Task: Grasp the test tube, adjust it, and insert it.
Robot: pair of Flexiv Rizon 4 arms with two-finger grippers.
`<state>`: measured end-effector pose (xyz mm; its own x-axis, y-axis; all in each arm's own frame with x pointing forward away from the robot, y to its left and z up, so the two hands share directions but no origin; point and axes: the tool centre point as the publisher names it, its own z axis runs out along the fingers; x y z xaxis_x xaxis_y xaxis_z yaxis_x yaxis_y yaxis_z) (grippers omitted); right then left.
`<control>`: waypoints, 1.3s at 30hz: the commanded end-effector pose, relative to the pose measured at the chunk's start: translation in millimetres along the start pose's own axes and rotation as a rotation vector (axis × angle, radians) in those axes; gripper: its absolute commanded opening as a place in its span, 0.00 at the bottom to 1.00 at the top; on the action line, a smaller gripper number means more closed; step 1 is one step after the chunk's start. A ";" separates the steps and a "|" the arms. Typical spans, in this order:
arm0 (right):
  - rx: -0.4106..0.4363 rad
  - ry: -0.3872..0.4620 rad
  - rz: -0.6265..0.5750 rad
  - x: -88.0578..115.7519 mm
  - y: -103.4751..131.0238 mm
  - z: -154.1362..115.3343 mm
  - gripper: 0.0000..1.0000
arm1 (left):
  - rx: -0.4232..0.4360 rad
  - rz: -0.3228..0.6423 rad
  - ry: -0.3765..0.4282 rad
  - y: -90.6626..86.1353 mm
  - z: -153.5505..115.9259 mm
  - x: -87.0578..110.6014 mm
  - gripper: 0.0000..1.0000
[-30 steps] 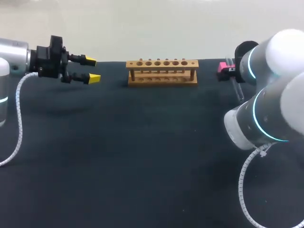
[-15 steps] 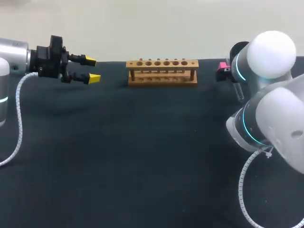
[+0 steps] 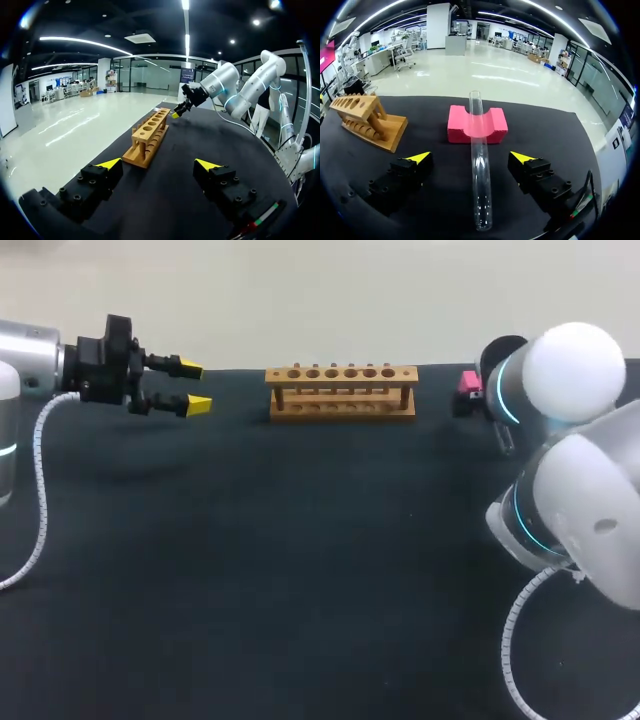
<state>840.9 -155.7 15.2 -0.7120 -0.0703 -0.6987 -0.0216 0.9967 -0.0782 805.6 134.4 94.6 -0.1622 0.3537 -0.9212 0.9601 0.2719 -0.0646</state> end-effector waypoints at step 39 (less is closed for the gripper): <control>-0.078 0.033 0.037 0.7 -8.9 29.5 1.00 | -0.005 0.003 -0.004 -2.1 -0.8 1.1 1.00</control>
<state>859.3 -167.1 -4.9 -0.7335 -0.0337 -0.6789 -0.0489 0.9988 0.0032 805.6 134.4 94.6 -0.1622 0.3537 -0.9212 0.9602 0.2719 -0.0646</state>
